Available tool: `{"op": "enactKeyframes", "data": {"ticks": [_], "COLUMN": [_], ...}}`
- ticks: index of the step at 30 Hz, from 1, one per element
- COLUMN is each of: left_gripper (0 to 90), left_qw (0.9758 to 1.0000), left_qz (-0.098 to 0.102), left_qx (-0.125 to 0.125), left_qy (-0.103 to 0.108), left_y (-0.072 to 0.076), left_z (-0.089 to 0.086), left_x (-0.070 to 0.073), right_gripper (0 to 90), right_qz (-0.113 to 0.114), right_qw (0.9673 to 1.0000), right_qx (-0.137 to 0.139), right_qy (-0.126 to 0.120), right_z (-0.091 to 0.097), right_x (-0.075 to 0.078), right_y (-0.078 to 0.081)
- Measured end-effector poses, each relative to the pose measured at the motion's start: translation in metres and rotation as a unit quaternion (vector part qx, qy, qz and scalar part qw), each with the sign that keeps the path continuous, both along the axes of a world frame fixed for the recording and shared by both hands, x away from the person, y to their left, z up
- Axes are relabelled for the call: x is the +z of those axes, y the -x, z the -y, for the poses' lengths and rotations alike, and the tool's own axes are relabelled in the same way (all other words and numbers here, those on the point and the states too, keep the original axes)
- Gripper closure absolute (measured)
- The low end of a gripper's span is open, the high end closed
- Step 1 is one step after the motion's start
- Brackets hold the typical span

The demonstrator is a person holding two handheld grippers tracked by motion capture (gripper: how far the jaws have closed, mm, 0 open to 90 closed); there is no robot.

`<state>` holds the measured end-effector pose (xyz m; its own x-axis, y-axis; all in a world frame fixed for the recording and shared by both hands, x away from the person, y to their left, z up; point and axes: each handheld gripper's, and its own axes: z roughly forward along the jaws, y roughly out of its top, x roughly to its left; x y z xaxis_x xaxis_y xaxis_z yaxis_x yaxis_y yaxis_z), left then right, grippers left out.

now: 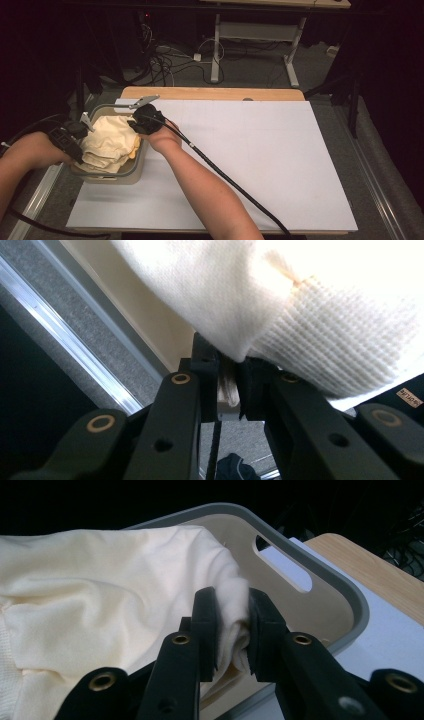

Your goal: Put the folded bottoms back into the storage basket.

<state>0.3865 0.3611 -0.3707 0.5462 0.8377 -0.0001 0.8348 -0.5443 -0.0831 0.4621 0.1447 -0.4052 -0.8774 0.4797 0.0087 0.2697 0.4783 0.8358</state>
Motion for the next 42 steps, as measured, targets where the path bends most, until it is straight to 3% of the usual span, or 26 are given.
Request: {"op": "enactKeyframes", "data": {"ticks": [9,17,20,22,23,28,33,42], "left_gripper": [78.5,78.3,68.1,62.4,59.2,45.2,33.3,14.2], "left_qw": [0.9999,0.9992,0.9984,0.9984,0.9984,0.9983,0.9964,0.9975], "left_qz": [0.012,0.032,0.034,0.042,0.041,0.045,0.055,0.054], "left_qx": [0.009,0.026,0.044,0.038,0.039,0.035,0.045,0.028], "left_qy": [-0.003,0.003,0.003,0.002,0.005,0.017,0.046,0.036], "left_y": [-0.004,-0.010,-0.011,-0.009,-0.008,-0.006,-0.008,-0.010], "left_z": [0.000,-0.002,-0.001,0.000,0.000,0.005,0.011,0.035], "left_x": [-0.007,0.000,-0.005,-0.006,-0.006,-0.002,0.005,0.009], "right_gripper": [78.6,77.7,63.1,49.5,44.9,34.2,21.8,0.6], "right_qz": [-0.007,-0.008,-0.013,-0.034,-0.033,-0.031,-0.021,-0.007], "right_qw": [0.9998,0.9998,0.9996,0.9992,0.9993,0.9995,0.9997,0.9996], "right_qx": [0.002,-0.005,-0.003,-0.005,-0.003,0.004,0.001,-0.006], "right_qy": [0.017,0.017,0.026,0.018,0.018,0.001,-0.014,-0.026], "right_z": [-0.009,-0.013,-0.014,-0.013,-0.011,-0.001,0.014,0.041], "right_x": [-0.010,-0.010,-0.020,-0.023,-0.022,-0.012,0.001,0.006], "right_y": [-0.014,-0.024,-0.031,-0.034,-0.034,-0.032,-0.026,-0.010]}}
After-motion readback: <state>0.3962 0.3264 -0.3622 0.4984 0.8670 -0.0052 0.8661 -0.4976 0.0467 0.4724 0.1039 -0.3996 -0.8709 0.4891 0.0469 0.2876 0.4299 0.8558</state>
